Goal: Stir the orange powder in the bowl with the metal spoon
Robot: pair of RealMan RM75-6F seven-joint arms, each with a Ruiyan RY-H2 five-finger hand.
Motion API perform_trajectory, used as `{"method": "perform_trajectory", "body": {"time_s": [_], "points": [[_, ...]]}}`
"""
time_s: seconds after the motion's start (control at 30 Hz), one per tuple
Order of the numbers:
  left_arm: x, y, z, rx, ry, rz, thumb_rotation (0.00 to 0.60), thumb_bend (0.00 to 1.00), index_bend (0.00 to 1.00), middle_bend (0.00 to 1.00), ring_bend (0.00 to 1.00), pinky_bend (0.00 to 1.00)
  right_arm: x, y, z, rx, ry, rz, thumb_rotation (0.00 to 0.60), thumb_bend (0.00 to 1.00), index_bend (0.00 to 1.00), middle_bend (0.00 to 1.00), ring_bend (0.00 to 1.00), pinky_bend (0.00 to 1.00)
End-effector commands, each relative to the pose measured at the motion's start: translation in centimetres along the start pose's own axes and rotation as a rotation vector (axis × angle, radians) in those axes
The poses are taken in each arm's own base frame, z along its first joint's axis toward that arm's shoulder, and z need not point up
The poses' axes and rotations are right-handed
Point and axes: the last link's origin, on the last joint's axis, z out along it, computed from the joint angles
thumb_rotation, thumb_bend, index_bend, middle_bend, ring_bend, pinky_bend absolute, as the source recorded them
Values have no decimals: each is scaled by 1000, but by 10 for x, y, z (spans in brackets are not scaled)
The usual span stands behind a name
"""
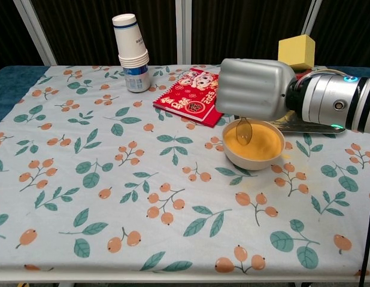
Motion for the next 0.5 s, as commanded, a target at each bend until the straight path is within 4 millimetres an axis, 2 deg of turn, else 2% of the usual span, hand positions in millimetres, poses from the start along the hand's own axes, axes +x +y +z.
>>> {"method": "perform_trajectory", "body": {"time_s": [0.03,0.13,0.27,0.5], "points": [[-1,0,0,-1,1,-2,600,95,169,118,71,102,-7,3,-1,-19,-30,-26,600,505,843,927,904,1000],[0,0,1,0,4,-2,600,94,169,118,71,102,-6,12,-2,-39,-30,-46,600,498,842,927,893,982],[0,1,1,-5,8,-2,600,95,169,118,71,101,7,17,-4,-35,5,-56,600,483,841,927,888,957],[-3,0,-2,1,5,-10,600,95,170,118,71,101,18,3,5,13,21,-52,600,479,842,927,888,957]]}}
